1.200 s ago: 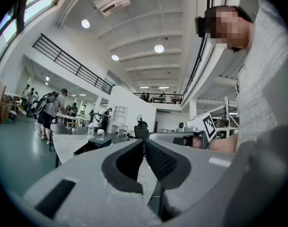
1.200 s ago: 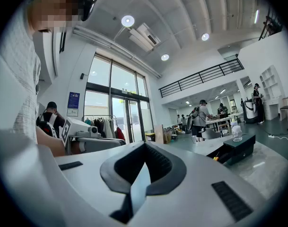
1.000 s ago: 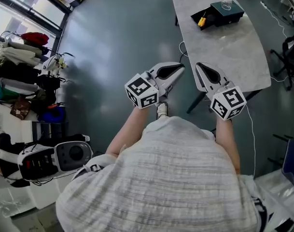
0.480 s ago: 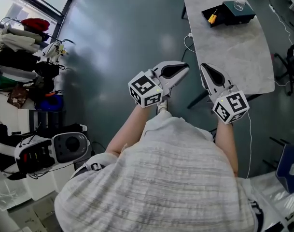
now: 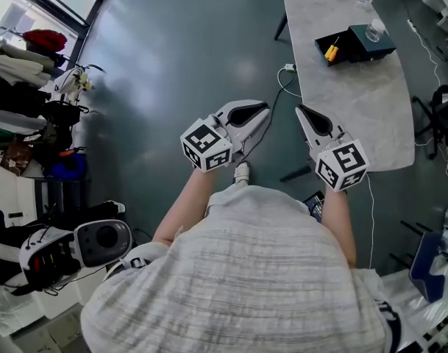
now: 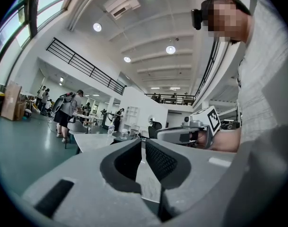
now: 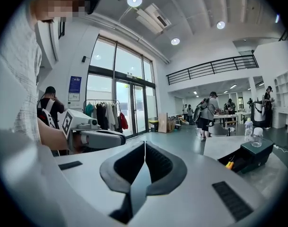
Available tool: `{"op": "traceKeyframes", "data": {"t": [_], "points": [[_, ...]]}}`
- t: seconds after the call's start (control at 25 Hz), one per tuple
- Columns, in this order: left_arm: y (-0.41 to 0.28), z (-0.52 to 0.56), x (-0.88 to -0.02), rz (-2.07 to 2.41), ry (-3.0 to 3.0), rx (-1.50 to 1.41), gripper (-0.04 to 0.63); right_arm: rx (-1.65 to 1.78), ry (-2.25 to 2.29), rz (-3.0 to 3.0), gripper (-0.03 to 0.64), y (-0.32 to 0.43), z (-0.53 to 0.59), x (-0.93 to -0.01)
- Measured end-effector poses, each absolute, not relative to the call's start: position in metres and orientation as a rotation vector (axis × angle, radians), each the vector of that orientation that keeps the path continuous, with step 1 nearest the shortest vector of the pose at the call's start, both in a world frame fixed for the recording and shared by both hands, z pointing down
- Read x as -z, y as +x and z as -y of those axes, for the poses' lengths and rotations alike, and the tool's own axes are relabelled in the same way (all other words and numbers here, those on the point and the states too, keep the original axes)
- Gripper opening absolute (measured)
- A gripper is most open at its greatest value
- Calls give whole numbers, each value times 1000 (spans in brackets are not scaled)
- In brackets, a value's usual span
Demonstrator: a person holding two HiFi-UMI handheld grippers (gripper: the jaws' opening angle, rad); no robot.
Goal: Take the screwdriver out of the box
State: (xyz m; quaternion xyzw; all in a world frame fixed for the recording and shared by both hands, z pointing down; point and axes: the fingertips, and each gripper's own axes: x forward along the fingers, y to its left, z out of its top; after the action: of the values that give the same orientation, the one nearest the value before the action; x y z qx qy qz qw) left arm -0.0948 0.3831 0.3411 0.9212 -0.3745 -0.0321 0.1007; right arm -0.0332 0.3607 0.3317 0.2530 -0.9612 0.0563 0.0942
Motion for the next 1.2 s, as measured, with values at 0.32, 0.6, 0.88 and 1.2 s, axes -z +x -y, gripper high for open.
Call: {"op": "traceKeyframes", "data": {"t": [0.32, 0.6, 0.88, 1.2], "points": [[-157, -317, -341, 1017, 2765, 99, 28, -189, 851, 2809, 11, -95, -293, -336], [-157, -278, -356, 889, 2773, 91, 28, -237, 943, 2763, 11, -101, -254, -346], [-145, -228, -364, 798, 2781, 62, 28, -297, 968, 2739, 12, -93, -201, -361], [-118, -138, -364, 694, 2803, -9, 28, -307, 1010, 2713, 12, -73, -119, -358]]}}
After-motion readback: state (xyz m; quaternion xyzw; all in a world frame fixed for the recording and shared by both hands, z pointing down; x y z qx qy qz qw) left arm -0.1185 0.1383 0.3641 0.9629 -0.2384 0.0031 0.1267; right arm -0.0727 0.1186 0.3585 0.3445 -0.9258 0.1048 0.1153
